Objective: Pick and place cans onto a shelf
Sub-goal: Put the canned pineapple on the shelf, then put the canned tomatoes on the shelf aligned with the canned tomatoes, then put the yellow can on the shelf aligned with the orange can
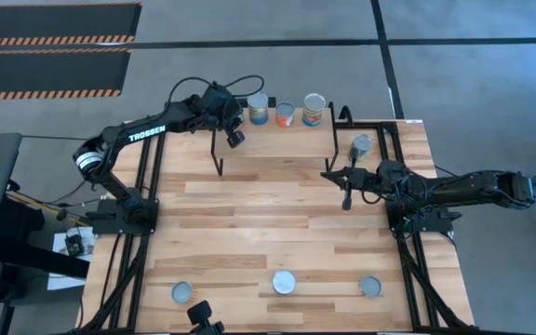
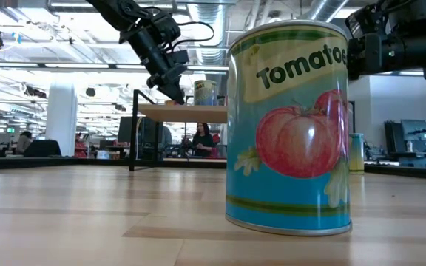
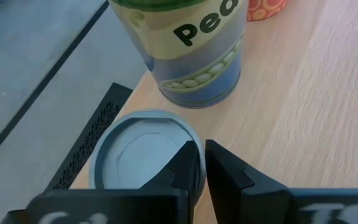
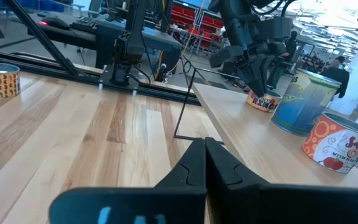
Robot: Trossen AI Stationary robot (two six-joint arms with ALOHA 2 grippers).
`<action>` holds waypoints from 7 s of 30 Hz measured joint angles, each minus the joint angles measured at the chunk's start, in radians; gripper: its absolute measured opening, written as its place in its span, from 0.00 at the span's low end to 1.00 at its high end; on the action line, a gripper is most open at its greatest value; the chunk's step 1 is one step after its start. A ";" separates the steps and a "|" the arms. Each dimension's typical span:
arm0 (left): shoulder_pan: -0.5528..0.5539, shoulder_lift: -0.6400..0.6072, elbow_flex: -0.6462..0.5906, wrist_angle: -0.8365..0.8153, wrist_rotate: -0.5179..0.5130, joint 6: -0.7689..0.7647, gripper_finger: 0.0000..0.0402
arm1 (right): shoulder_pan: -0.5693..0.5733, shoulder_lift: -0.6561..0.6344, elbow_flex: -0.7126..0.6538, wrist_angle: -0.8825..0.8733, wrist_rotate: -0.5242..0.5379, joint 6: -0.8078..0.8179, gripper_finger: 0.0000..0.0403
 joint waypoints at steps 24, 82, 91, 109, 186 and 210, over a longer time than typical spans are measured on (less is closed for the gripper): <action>-0.196 -0.306 -0.234 0.198 0.030 0.023 0.01 | 0.003 -0.047 0.000 0.011 -0.001 0.004 0.02; -0.589 -0.423 -0.977 1.170 0.024 -0.119 0.00 | 0.703 0.513 0.700 -0.904 0.378 0.651 0.03; -0.589 -0.423 -0.977 1.147 0.024 -0.109 0.00 | 0.805 0.826 1.101 -1.142 0.361 0.659 0.17; -0.589 -0.423 -0.977 1.128 0.024 -0.101 0.00 | 0.893 1.187 1.434 -1.313 0.337 0.568 0.37; -0.589 -0.422 -0.977 1.144 0.017 -0.109 0.00 | -0.183 0.779 1.426 -1.650 0.207 0.011 0.07; -0.589 -0.422 -0.977 1.143 0.017 -0.110 0.00 | -0.055 0.740 1.483 -1.707 0.282 0.003 0.22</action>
